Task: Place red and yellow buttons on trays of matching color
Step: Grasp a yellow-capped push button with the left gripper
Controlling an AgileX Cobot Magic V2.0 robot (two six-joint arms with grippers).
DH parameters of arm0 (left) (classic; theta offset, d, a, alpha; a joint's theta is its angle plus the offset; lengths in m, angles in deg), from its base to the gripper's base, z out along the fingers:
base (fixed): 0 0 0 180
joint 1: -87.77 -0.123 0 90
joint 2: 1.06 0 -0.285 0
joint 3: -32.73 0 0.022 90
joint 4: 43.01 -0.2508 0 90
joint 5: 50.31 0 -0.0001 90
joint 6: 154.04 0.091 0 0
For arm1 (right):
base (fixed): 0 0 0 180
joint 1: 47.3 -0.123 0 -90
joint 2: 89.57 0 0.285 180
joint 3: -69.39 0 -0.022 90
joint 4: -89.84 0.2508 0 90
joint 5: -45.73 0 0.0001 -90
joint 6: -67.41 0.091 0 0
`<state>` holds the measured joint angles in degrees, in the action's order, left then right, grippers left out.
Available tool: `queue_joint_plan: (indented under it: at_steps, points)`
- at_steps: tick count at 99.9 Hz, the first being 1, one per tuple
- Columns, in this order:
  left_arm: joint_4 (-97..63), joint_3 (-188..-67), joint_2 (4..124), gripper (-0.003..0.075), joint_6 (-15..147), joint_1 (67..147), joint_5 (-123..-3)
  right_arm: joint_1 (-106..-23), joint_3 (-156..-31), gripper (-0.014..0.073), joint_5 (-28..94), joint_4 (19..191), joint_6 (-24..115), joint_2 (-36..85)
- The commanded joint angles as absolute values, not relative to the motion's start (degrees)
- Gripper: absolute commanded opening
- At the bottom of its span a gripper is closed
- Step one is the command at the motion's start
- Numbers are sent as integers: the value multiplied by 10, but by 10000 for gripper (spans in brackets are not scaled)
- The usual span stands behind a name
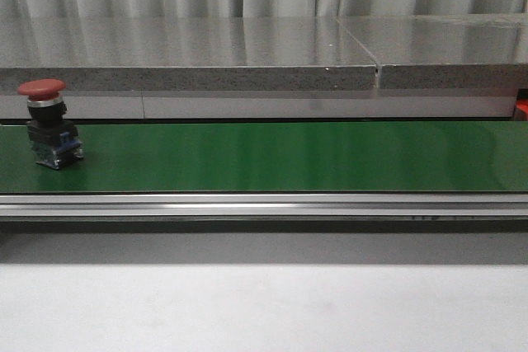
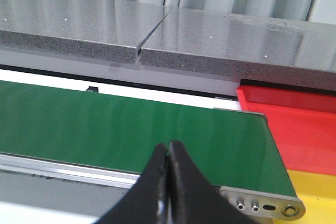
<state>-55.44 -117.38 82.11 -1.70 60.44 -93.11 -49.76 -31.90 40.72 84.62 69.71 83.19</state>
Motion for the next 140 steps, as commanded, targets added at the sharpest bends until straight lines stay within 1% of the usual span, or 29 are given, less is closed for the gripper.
queue_joint_plan:
  at_steps: [1,31,88,95,100,107,112,114,119,121,126,133,140]
  points:
    - [-556,-1199,835,639,-24,598,-900,-499,-324,-68,452,839,695,841]
    - [-556,-1227,898,639,-28,565,-878,-499,-324,-68,452,839,695,841]
    - [-555,-1259,1007,639,-33,564,-846,-499,-324,-68,452,839,695,841]
    - [-553,-1259,1012,627,-34,564,-846,-499,-324,-68,452,839,695,841]
    - [-551,-1259,1013,592,-34,564,-846,-499,-324,-68,452,839,695,841]
    - [-547,-1259,1013,510,-34,564,-846,-499,-324,-68,452,839,695,841]
    - [-546,-1259,1013,420,-34,564,-846,-499,-324,-68,452,839,695,841]
    - [-545,-1259,1012,395,-34,564,-846,-499,-324,-68,452,839,695,841]
    - [-543,-1259,1009,288,-34,564,-847,-499,-324,-68,452,839,695,841]
    - [-542,-1259,1008,262,-34,564,-849,-499,-324,-68,452,839,695,841]
    - [-541,-1259,1003,162,-34,564,-855,-499,-324,-68,452,839,695,841]
    - [-540,-1259,990,55,-34,564,-858,-499,-324,-68,452,839,695,841]
    - [-536,-1259,971,-20,-34,564,-860,-499,-324,-68,452,839,695,841]
